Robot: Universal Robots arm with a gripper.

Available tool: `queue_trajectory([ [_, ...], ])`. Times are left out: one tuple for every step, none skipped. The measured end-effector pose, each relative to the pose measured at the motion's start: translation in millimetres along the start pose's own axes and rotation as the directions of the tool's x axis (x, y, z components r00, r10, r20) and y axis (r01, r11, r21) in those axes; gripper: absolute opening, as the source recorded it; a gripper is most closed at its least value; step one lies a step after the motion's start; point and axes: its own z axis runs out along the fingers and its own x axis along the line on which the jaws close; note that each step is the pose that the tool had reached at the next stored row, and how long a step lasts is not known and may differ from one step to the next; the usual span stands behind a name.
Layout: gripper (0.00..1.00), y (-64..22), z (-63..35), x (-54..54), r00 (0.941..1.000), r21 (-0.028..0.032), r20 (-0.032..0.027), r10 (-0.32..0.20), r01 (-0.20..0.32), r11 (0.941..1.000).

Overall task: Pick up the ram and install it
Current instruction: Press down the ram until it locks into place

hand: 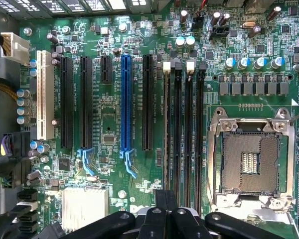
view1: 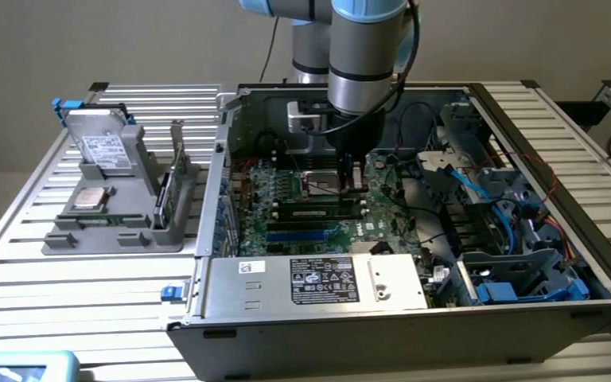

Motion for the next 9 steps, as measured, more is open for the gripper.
queue_trajectory([
  [0.11,0.5,-4.8,0.6,1.0,-0.0002,-0.0011,0.0,0.0,1.0],
  [0.11,1.8,-9.3,1.1,1.0,-0.0003,-0.0014,0.0,0.0,1.0],
  [0.11,4.0,-11.4,1.3,1.0,-0.0004,-0.0012,0.0,0.0,1.0],
  [0.11,7.5,-12.2,1.4,1.0,-0.0003,-0.0008,0.0,0.0,1.0],
  [0.11,11.7,-12.4,1.5,1.0,-0.0003,-0.0005,0.0,0.0,1.0],
  [0.11,16.1,-12.5,1.5,1.0,-0.0004,-0.0007,0.0,0.0,1.0],
  [0.11,20.4,-12.6,1.6,1.0,-0.0003,-0.0005,0.0,0.0,1.0],
  [0.11,24.6,-12.7,1.7,1.0,-0.0004,-0.0006,0.0,0.0,1.0],
  [0.11,29.2,-12.7,1.7,1.0,-0.0003,-0.0001,0.0,0.0,1.0],
])
